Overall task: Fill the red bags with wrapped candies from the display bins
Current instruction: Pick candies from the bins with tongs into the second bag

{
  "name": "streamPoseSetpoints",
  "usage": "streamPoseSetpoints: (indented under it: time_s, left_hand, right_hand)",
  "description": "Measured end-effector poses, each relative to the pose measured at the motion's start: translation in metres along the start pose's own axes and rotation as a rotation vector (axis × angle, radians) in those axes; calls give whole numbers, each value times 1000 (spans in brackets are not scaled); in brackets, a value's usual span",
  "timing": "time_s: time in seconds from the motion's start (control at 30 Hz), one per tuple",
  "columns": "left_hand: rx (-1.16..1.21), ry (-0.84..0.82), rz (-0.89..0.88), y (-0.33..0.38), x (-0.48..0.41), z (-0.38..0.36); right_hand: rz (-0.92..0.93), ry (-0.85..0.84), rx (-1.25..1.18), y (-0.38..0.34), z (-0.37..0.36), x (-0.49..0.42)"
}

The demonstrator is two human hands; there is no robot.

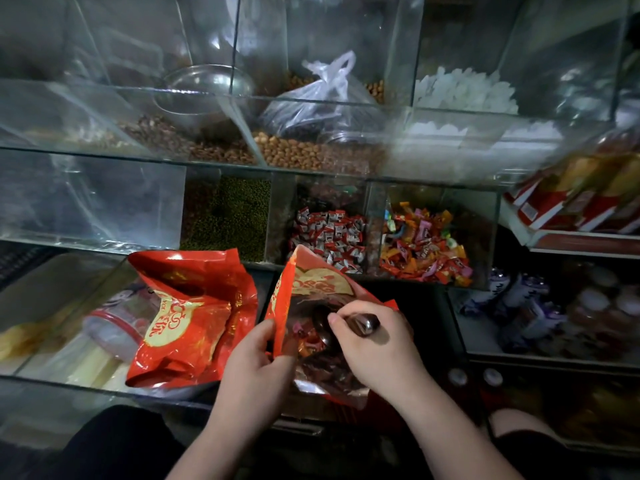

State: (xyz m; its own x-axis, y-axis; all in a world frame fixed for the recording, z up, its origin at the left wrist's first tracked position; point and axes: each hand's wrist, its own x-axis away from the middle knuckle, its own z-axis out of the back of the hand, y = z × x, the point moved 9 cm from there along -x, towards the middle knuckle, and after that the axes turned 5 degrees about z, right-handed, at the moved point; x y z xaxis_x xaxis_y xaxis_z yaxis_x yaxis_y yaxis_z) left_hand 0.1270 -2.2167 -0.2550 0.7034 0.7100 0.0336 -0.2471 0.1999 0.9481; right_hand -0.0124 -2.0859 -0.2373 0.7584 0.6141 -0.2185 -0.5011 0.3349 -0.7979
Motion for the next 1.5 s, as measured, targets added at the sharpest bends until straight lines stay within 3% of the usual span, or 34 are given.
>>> streamPoseSetpoints:
  time_s: [0.13, 0.2, 0.27, 0.33, 0.4, 0.53, 0.63, 0.73, 0.87, 1.0, 1.1, 1.2, 1.27, 1.37, 1.43, 1.5]
  left_hand:
    - [38, -35, -4, -2, 0, 0]
    - [68, -23, 12, -5, 0, 3]
    - [83, 2, 17, -9, 2, 9]
    - [81, 11, -5, -10, 6, 13]
    - [90, 15, -21, -12, 9, 16]
    - [86, 26, -28, -16, 6, 15]
    - [81, 0, -37, -10, 0, 4]
    - [96, -40, -41, -6, 0, -3]
    - [64, 37, -19, -15, 7, 9]
    - [64, 166, 63, -21, 11, 25]
    - [47, 213, 64, -11, 7, 28]
    - [-42, 265, 42, 6, 2, 31]
    - [-175, 328, -51, 26, 3, 35]
    - [-373, 462, -425, 76, 21, 39]
    - [-419, 364, -591, 97, 31, 20]
    - [-475, 187, -565, 100, 27, -7]
  right_hand:
    - [239, -376, 22, -26, -34, 22]
    - [216, -433, 65, -21, -37, 19]
    - [7, -279, -50, -4, -19, 4]
    - [-284, -89, -360, 18, -8, -3]
    - [-446, 37, -532, 36, -9, -1]
    - [-422, 172, -644, 38, -4, 13]
    - [-345, 112, -551, 29, -4, 16]
    - [-411, 22, -393, 35, -21, 19]
    - [-680, 212, -790, 61, -24, 33]
    - [-620, 290, -879, 58, -3, 38]
    - [-548, 215, -870, 48, 12, 38]
    - [-473, 247, -816, 45, 35, 39]
    - [-415, 296, -798, 40, 52, 40]
    - [-385, 338, -810, 37, 70, 45]
    - [-383, 344, -825, 33, 79, 49]
    - [-375, 357, -842, 27, 89, 52]
